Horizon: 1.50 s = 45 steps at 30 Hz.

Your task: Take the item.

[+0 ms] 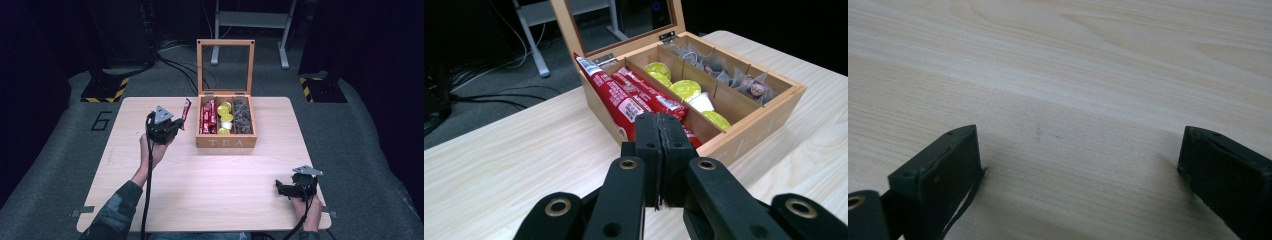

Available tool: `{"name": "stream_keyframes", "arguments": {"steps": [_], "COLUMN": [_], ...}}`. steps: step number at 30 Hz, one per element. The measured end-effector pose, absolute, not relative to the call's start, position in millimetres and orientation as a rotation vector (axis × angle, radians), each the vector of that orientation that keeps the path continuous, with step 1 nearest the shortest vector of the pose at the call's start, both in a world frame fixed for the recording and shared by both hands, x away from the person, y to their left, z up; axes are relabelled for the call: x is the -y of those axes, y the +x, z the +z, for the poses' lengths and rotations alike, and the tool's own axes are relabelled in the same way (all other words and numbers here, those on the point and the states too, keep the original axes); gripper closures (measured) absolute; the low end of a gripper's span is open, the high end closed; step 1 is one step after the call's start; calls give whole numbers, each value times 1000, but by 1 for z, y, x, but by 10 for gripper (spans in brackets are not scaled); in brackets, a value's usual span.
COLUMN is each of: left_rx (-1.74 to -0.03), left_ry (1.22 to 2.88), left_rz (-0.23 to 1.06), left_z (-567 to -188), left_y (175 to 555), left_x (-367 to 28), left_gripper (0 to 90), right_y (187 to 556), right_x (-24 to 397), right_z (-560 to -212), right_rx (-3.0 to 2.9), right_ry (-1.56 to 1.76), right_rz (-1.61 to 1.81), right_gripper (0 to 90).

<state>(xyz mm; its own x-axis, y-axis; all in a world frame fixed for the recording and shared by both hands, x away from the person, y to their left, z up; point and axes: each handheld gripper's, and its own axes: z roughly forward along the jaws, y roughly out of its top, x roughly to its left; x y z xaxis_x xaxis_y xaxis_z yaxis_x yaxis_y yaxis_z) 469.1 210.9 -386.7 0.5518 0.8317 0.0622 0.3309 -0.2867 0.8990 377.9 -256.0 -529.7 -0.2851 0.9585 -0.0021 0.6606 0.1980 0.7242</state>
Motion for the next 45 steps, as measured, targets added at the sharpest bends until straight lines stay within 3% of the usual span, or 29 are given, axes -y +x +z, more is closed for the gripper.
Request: {"name": "stream_keyframes", "arguments": {"steps": [18,45], "left_rx": [-952,-1047], "left_ry": [1870,1893], "left_rz": [698,634], "left_z": [-394,-438], "left_y": [450,443], "left_x": [-229,-251], "left_gripper": [885,886], "right_y": [378,378], "right_x": [256,256], "right_z": [-530,-530], "right_rx": [-2020,-2019], "right_ry": [1506,1507], "right_rz": [864,863], "right_gripper": [29,29]}}
